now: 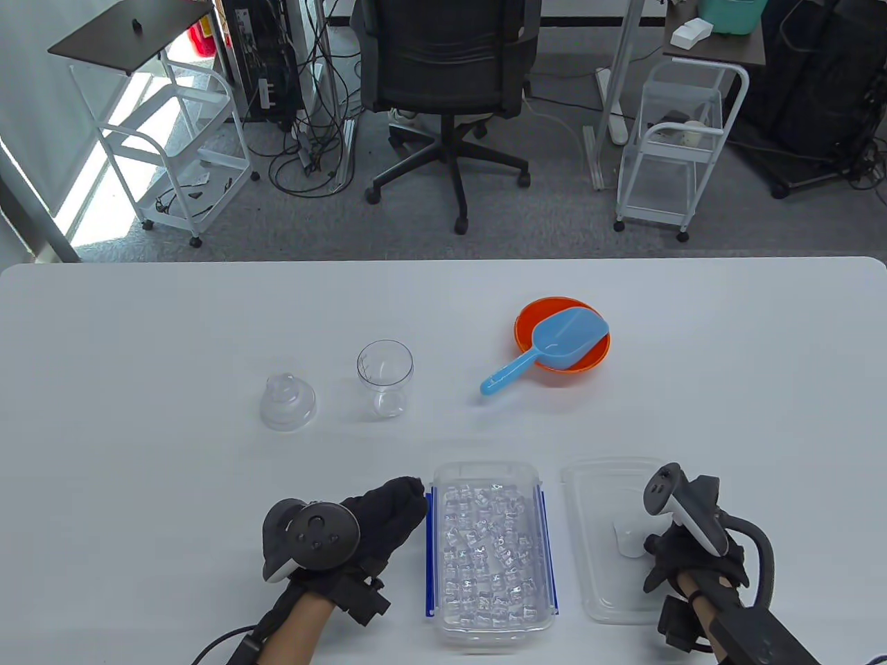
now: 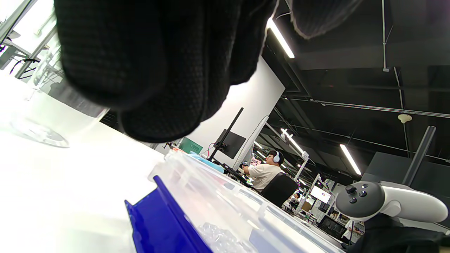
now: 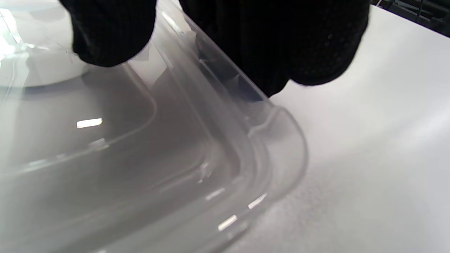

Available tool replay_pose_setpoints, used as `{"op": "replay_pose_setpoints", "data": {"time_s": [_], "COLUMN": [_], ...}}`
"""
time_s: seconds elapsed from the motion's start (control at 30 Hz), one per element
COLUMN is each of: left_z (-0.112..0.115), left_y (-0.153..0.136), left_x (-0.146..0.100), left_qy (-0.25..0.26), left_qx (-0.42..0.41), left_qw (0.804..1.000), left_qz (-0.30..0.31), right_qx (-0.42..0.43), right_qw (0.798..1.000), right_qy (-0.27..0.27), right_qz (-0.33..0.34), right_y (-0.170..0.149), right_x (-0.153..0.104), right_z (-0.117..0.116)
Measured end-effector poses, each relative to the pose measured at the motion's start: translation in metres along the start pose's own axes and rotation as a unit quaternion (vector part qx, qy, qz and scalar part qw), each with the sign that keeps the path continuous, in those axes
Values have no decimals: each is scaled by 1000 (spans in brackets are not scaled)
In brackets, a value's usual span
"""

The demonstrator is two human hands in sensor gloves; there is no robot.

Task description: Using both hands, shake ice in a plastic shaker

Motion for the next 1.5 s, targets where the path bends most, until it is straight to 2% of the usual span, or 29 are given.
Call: {"op": "replay_pose_setpoints", "data": {"time_s": [0.13, 0.27, 0.33, 0.43, 0.53, 0.57, 0.6, 0.7, 0.73, 0.8, 0.87, 0.97, 1.07, 1.17, 1.33, 1.5], "left_z": [2, 4, 8, 18, 34, 37, 41, 47, 49, 55, 66, 80, 82, 88, 87, 73], "left_y": [2, 8, 18, 38, 54, 56, 59, 65, 65, 66, 62, 54, 56, 57, 59, 33], "left_x": [0, 0, -3, -8, -14, -15, -17, -20, -21, -21, -22, -25, -25, -29, -29, -18], "left_qy": [-15, -32, -46, -74, -115, -120, -125, -152, -163, -200, -270, -343, -356, -393, -381, -365], "left_qx": [7, 21, 31, 81, 171, 192, 220, 234, 227, 212, 214, 229, 202, 199, 232, 284], "left_qw": [1000, 999, 997, 989, 969, 964, 956, 947, 947, 944, 929, 904, 905, 891, 888, 886], "left_qz": [8, 24, 57, 100, 135, 140, 145, 157, 158, 153, 132, 114, 118, 116, 110, 24], "right_qx": [39, 65, 70, 51, 29, 32, 39, 59, 55, 30, -10, -9, 16, 30, 37, 51], "right_qw": [999, 998, 997, 989, 964, 958, 943, 902, 897, 896, 905, 911, 915, 919, 918, 918], "right_qy": [28, 7, -19, -50, -49, -54, -66, -79, -72, -50, -34, -71, -112, -101, -126, -130], "right_qz": [-5, 10, 40, 132, 258, 279, 323, 421, 433, 440, 424, 407, 387, 381, 373, 371], "right_y": [-8, -9, -3, 21, 58, 65, 79, 111, 119, 134, 149, 159, 158, 157, 157, 151], "right_x": [3, -6, -19, -51, -86, -93, -105, -130, -134, -137, -134, -128, -122, -114, -109, -106], "right_z": [9, 29, 39, 49, 52, 53, 54, 54, 53, 47, 37, 33, 36, 36, 39, 39]}}
Point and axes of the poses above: the tracker on the back of each hand, its own y axis roughly to the thumb side, its own x axis roughly from the wrist to the fingertips, z = x × y, the point moved 4 cm from there along x, roughly from the wrist to the fingertips, and after that the axes turned 15 degrees about -z, right-handed, at the moved point
